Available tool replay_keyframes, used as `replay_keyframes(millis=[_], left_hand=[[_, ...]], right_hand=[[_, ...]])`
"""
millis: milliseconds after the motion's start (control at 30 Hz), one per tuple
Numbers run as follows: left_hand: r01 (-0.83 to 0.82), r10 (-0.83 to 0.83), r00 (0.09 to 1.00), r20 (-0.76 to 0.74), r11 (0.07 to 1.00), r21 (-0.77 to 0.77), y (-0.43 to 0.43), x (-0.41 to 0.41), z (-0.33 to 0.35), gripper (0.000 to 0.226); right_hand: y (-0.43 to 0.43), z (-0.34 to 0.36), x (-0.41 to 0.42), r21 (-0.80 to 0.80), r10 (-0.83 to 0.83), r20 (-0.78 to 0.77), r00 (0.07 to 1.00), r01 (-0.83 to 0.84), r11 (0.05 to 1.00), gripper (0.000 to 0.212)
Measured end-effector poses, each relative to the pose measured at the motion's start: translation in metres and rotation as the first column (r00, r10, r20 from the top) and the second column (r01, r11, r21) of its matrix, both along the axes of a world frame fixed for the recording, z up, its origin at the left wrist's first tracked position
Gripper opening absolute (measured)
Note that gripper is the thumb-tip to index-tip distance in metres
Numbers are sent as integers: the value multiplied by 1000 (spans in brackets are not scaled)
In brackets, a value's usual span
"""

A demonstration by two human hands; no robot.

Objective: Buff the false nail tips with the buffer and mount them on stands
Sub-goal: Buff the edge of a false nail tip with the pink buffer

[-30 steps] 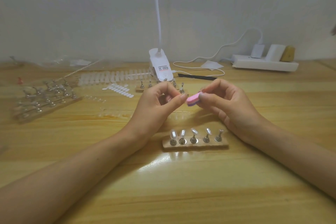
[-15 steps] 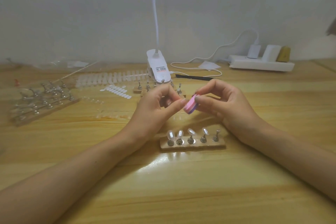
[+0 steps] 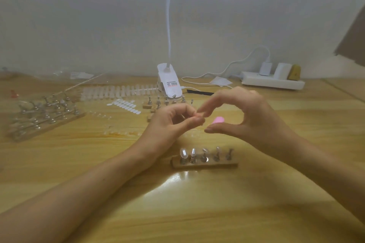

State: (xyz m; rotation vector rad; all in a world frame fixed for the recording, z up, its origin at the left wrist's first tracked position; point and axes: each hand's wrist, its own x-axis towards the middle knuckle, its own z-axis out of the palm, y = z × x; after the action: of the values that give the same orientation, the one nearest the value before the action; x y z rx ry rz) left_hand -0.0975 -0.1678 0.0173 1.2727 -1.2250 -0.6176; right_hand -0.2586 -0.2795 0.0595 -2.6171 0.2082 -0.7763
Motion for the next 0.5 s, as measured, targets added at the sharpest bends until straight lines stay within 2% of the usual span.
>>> replay_keyframes(millis=[133,267,367,433,500], left_hand=[[10,-10,999,-43,1000,1,6,-3,5,15],[-10,11,999,-52,1000,16,5,-10,20,15],[18,-18,998,-53,1000,6,3,-19,34,18],[12,-11,999,-30,999,32,-1,-25,42,22],[-27,22,996,91,998,53,-4,-30,47,27]], right_hand=[[12,4,5,-51,-39,63,997,42,998,21],[12,11,-5,109,-6,174,985,-14,994,15],[8,15,-11,123,-13,266,964,-20,992,15],[2,17,-16,130,-28,297,954,-11,991,15],[-8,17,-22,206,-22,288,957,-39,978,14]])
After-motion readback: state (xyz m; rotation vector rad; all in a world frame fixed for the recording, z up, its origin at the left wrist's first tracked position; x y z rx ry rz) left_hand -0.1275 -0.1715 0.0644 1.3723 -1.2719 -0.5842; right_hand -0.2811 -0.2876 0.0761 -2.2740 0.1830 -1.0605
